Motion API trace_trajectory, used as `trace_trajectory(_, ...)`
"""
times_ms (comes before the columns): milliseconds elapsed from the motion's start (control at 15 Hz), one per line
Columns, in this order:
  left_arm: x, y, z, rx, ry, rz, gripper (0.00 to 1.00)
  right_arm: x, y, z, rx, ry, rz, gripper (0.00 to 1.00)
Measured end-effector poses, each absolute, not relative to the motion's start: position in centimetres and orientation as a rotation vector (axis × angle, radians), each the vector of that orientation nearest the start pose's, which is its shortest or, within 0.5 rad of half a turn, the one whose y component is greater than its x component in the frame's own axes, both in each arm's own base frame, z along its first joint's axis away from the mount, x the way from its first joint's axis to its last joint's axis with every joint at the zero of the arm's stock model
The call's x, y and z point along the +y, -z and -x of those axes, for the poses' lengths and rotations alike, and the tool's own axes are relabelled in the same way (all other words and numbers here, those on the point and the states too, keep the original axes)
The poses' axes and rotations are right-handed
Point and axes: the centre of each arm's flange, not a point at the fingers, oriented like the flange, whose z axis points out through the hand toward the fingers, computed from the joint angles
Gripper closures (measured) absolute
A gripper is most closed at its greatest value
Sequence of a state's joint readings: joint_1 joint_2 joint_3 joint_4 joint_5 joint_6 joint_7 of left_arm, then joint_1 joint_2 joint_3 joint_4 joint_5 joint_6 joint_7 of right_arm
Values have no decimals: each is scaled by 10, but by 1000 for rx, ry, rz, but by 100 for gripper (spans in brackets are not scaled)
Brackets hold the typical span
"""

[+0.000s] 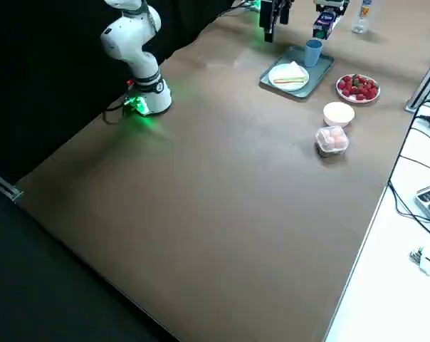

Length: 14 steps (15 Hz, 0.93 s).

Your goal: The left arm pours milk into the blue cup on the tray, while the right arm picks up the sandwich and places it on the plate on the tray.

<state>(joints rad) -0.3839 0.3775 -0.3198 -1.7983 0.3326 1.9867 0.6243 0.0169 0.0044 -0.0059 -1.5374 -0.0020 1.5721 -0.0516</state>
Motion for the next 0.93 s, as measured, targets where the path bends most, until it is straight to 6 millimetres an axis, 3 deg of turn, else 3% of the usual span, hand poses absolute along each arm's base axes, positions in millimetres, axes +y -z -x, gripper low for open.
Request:
trace_trajectory(533,-385,-334,-498,1997,-225,2178,47,12,-636,-553,-114,2,3142,0)
trace_trajectory(733,-377,-362,-517,1942,-230,2209,47,11,-636,-553,-112,-2,3143,0)
trace_trajectory(933,-351,-390,-544,1863,-222,2286,47,10,-636,-553,-108,-3,3143,0)
